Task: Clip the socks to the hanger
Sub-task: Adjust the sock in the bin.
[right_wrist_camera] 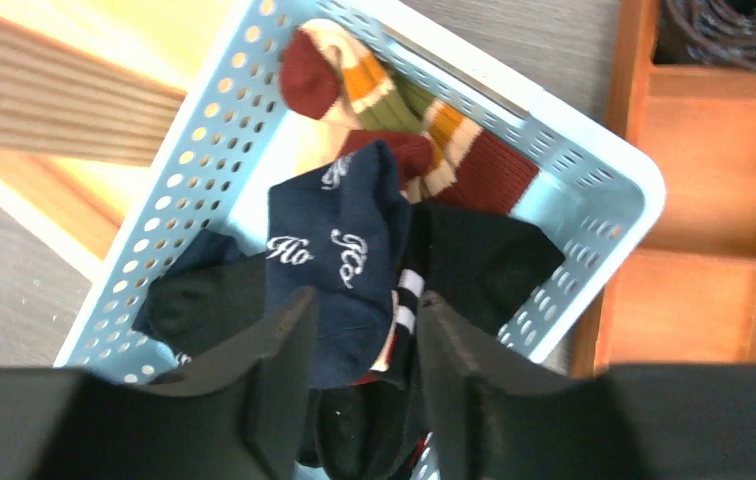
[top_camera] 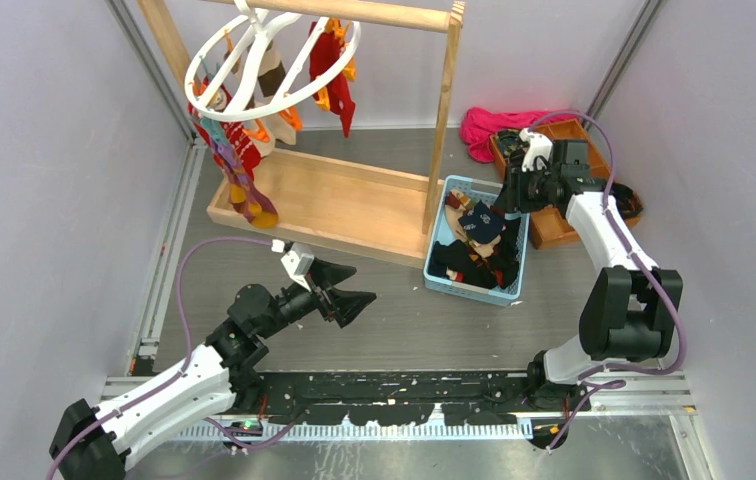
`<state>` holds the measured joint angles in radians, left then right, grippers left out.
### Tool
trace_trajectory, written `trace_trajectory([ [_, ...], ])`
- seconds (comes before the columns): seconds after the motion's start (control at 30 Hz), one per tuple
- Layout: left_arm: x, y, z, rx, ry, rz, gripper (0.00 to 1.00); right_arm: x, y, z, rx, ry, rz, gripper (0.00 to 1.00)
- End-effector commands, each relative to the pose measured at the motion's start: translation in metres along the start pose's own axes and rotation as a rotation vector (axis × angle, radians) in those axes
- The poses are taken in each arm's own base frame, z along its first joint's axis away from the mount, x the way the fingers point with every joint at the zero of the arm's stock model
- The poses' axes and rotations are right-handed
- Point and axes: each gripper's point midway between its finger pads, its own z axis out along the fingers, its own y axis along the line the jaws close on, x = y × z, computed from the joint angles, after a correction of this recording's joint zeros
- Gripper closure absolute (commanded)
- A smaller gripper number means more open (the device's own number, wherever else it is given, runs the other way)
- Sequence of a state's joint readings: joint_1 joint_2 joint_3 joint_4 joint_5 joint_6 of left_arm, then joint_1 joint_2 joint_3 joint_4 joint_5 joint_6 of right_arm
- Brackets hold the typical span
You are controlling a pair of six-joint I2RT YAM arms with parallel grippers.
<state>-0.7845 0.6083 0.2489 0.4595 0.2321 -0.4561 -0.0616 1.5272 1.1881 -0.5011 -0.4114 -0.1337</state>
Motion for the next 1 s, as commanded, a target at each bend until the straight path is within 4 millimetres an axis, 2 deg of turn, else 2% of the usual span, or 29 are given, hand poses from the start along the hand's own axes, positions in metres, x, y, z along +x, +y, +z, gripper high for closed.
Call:
trace_trajectory([
  [0.0, -0.012, -0.007, 0.000, 0.031, -0.045, 0.015, 0.17, -0.010, 0.031, -0.012, -0.149, -0.057, -0.103, 0.44],
  [0.1, -0.013, -0.007, -0.001, 0.028, -0.053, 0.013, 0.17, 0.004, 0.034, -0.003, -0.144, -0.011, -0.130, 0.36],
  [0.27, -0.013, -0.008, -0.002, 0.029, -0.053, 0.011, 0.17, 0.013, 0.011, 0.018, -0.025, 0.064, -0.128, 0.37],
  [0.3, -0.013, -0.008, -0.002, 0.029, -0.053, 0.009, 0.17, 0.015, 0.007, 0.022, -0.016, 0.078, -0.128, 0.39],
  [0.37, -0.013, -0.008, -0.003, 0.029, -0.051, 0.005, 0.17, 0.022, 0.015, 0.032, -0.024, 0.116, -0.158, 0.45],
  [0.5, -0.012, -0.008, -0.005, 0.026, -0.050, 0.000, 0.17, 0.025, 0.016, 0.034, -0.020, 0.140, -0.175, 0.74],
  [0.6, -0.014, -0.008, -0.007, 0.020, -0.058, 0.003, 0.17, 0.015, 0.019, 0.026, -0.017, 0.102, -0.191, 0.91],
  [0.67, -0.015, -0.008, -0.008, 0.020, -0.059, 0.006, 0.17, 0.002, 0.024, 0.014, -0.011, 0.044, -0.204, 0.96],
  [0.83, -0.017, -0.009, -0.008, 0.022, -0.059, 0.008, 0.17, -0.042, 0.051, -0.033, -0.057, -0.151, -0.217, 0.99],
  [0.97, -0.019, -0.011, -0.006, 0.029, -0.056, 0.007, 0.17, -0.057, 0.074, -0.060, -0.192, -0.234, -0.169, 0.99],
])
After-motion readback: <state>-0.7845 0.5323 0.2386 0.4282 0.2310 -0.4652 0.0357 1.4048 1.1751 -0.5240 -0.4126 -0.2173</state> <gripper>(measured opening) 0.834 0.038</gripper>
